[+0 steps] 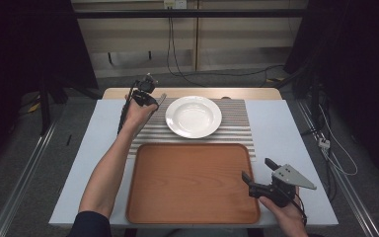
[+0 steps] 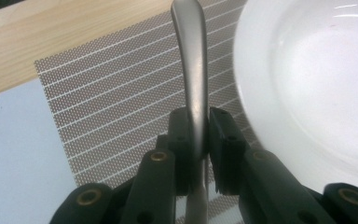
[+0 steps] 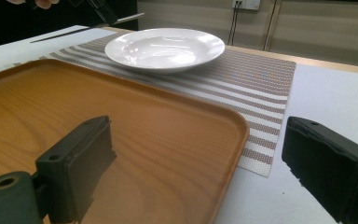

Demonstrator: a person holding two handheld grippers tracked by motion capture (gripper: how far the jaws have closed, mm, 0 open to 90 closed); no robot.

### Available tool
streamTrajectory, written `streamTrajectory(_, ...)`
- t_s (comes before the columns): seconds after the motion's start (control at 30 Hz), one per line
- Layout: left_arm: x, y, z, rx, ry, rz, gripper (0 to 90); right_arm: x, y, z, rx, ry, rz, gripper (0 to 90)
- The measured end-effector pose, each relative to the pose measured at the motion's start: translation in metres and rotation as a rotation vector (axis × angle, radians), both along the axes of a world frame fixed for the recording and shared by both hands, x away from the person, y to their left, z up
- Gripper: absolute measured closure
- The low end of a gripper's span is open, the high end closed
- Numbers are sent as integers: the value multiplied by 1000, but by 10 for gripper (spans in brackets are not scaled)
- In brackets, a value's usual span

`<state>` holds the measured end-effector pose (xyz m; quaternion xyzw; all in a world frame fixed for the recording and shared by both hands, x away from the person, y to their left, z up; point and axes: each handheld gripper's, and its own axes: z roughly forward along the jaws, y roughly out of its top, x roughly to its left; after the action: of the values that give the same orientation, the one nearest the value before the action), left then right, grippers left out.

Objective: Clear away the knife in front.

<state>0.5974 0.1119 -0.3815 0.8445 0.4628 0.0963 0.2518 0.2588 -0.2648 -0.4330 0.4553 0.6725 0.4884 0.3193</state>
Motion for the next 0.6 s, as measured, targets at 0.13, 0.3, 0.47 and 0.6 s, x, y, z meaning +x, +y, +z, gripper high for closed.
streamTrajectory(0.13, -11, 1, 8, 4, -21, -20, 800, -1, 0, 0, -1, -2, -2, 86)
streamTrajectory(0.3, -26, 5, 18, -10, -41, -35, 800, -1, 0, 1, -9, -3, -6, 87)
streamTrajectory(0.47, -39, 10, 22, -24, -47, -45, 800, -1, 1, 1, -12, -4, -8, 87)
streamTrajectory(0.6, -47, 14, 21, -20, -48, -52, 800, 0, 1, 0, -12, -2, -9, 87)
